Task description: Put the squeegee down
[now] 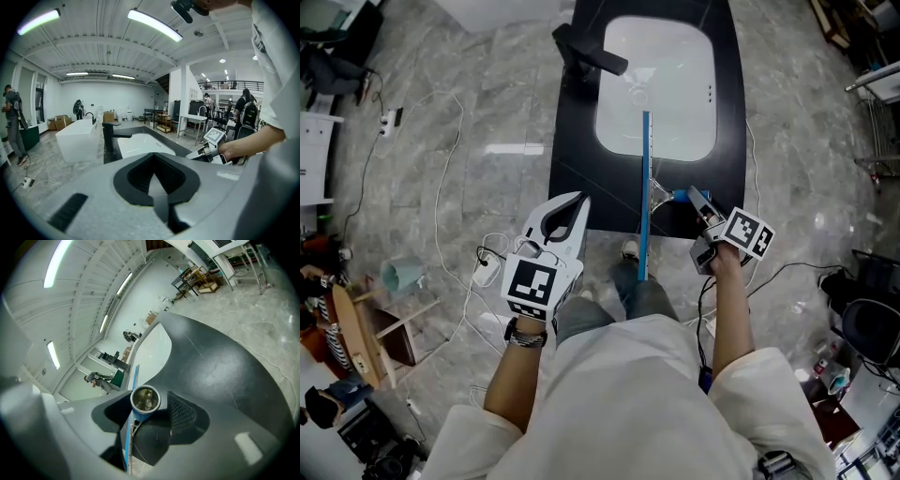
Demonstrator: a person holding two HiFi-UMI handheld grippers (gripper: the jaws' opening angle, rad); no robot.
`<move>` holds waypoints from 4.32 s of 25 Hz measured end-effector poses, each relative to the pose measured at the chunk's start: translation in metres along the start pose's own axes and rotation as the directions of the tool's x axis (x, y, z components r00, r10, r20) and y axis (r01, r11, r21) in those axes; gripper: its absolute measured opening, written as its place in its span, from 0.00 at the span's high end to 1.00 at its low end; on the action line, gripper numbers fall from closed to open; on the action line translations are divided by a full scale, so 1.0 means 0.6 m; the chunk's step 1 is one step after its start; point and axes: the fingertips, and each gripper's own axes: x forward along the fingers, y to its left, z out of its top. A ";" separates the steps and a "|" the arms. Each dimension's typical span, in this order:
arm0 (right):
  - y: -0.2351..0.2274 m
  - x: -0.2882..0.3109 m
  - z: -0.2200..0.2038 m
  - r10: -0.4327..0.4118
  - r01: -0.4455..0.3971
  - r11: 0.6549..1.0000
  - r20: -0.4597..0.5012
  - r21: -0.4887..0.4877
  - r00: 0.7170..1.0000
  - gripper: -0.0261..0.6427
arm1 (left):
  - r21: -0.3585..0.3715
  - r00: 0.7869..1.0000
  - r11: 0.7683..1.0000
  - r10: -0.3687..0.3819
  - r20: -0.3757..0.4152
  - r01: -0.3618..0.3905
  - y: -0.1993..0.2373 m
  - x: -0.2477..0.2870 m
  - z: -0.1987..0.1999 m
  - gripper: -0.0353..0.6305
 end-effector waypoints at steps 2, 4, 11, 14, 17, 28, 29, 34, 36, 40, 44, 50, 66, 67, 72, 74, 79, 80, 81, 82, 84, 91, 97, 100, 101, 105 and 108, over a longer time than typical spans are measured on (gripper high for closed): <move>0.000 -0.002 0.003 -0.018 0.018 0.998 0.004 -0.056 1.000 0.59 | -0.001 1.000 1.000 -0.002 -0.002 0.002 -0.001 -0.001 -0.001 0.95; 0.003 -0.002 0.004 -0.026 0.025 0.995 0.000 -0.096 1.000 0.59 | -0.003 1.000 1.000 -0.005 -0.004 0.005 -0.003 -0.001 -0.002 0.95; 0.000 -0.002 0.008 -0.068 0.074 0.960 0.030 -0.272 0.997 0.57 | -0.007 1.000 1.000 -0.017 -0.008 0.017 -0.004 0.000 -0.009 0.95; 0.005 0.001 0.013 -0.045 0.059 0.953 0.053 -0.297 0.998 0.57 | -0.012 1.000 1.000 -0.021 -0.012 0.021 -0.003 0.001 -0.009 0.95; 0.011 -0.003 0.022 -0.030 0.055 0.949 0.086 -0.309 0.996 0.56 | -0.015 1.000 1.000 -0.027 -0.010 0.027 -0.005 0.003 -0.009 0.95; 0.005 -0.016 0.033 -0.028 0.063 0.959 0.129 -0.276 0.991 0.57 | -0.021 0.999 0.999 -0.027 -0.021 0.026 0.000 -0.003 -0.014 0.95; 0.005 -0.016 0.033 -0.029 0.064 0.960 0.131 -0.274 0.991 0.57 | -0.021 0.999 0.999 -0.027 -0.020 0.027 0.001 -0.003 -0.014 0.95; 0.001 -0.023 0.035 -0.022 0.058 0.967 0.143 -0.250 0.989 0.56 | -0.019 0.999 0.999 -0.031 -0.022 0.030 -0.004 -0.001 -0.019 0.95; 0.000 -0.029 0.036 -0.020 0.057 0.968 0.150 -0.245 0.988 0.56 | -0.018 0.999 0.999 -0.030 -0.024 0.029 -0.006 -0.001 -0.019 0.95; 0.007 -0.043 0.044 -0.013 0.056 0.967 0.173 -0.247 0.985 0.57 | -0.016 0.999 0.999 -0.034 -0.022 0.034 -0.010 -0.003 -0.020 0.95; 0.013 -0.064 0.050 -0.010 0.060 0.964 0.193 -0.258 0.981 0.57 | -0.012 0.999 0.999 -0.040 -0.014 0.039 -0.017 -0.008 -0.017 0.95; 0.028 -0.112 0.047 -0.010 0.074 0.961 0.231 -0.267 0.973 0.57 | 0.015 0.998 0.997 -0.070 0.003 0.070 -0.041 -0.020 -0.006 0.95; 0.233 -0.264 -0.024 0.178 -0.050 0.900 0.260 -0.434 0.949 0.63 | 0.106 0.990 0.990 -0.103 0.096 0.092 -0.081 -0.150 0.034 0.95; 0.248 -0.273 -0.032 0.185 -0.050 0.891 0.259 -0.452 0.948 0.64 | 0.110 0.989 0.990 -0.102 0.103 0.091 -0.082 -0.161 0.036 0.95; 0.301 -0.320 -0.071 0.189 -0.020 0.846 0.265 -0.532 0.945 0.70 | 0.130 0.984 0.987 -0.112 0.137 0.095 -0.094 -0.207 0.047 0.95; 0.316 -0.338 -0.082 0.178 0.008 0.832 0.280 -0.555 0.943 0.72 | 0.139 0.982 0.986 -0.118 0.149 0.097 -0.096 -0.223 0.051 0.95; 0.350 -0.387 -0.106 0.148 0.091 0.788 0.330 -0.609 0.933 0.77 | 0.155 0.975 0.983 -0.128 0.184 0.100 -0.105 -0.262 0.062 0.95; 0.358 -0.397 -0.110 0.138 0.116 0.773 0.344 -0.623 0.929 0.78 | 0.160 0.973 0.982 -0.133 0.190 0.103 -0.109 -0.269 0.064 0.95; 0.365 -0.408 -0.115 0.132 0.138 0.759 0.359 -0.636 0.924 0.79 | 0.165 0.971 0.980 -0.139 0.197 0.107 -0.112 -0.276 0.065 0.95; 0.374 -0.419 -0.120 0.131 0.155 0.749 0.374 -0.644 0.918 0.80 | 0.169 0.968 0.979 -0.145 0.202 0.111 -0.116 -0.284 0.065 0.95; 0.394 -0.440 -0.135 0.141 0.172 0.740 0.400 -0.650 0.906 0.83 | 0.177 0.965 0.977 -0.156 0.213 0.119 -0.124 -0.302 0.065 0.95; 0.466 -0.508 -0.187 0.162 0.246 0.690 0.477 -0.680 0.864 0.91 | 0.219 0.947 0.966 -0.194 0.255 0.139 -0.145 -0.368 0.079 0.95; 0.517 -0.546 -0.230 0.167 0.299 0.651 0.516 -0.698 0.840 0.95 | 0.295 0.936 0.947 -0.215 0.279 0.130 -0.156 -0.418 0.094 0.95; 0.539 -0.561 -0.247 0.180 0.313 0.646 0.536 -0.697 0.825 0.95 | 0.332 0.929 0.934 -0.233 0.287 0.132 -0.165 -0.436 0.101 0.95; 0.543 -0.567 -0.253 0.180 0.320 0.643 0.544 -0.696 0.820 0.95 | 0.346 0.927 0.929 -0.239 0.290 0.132 -0.171 -0.442 0.103 0.95; 0.558 -0.591 -0.269 0.169 0.357 0.625 0.567 -0.694 0.806 0.95 | 0.382 0.919 0.915 -0.259 0.298 0.134 -0.193 -0.464 0.114 0.95; 0.568 -0.610 -0.275 0.161 0.381 0.618 0.585 -0.687 0.794 0.95 | 0.394 0.915 0.909 -0.266 0.304 0.134 -0.205 -0.475 0.124 0.95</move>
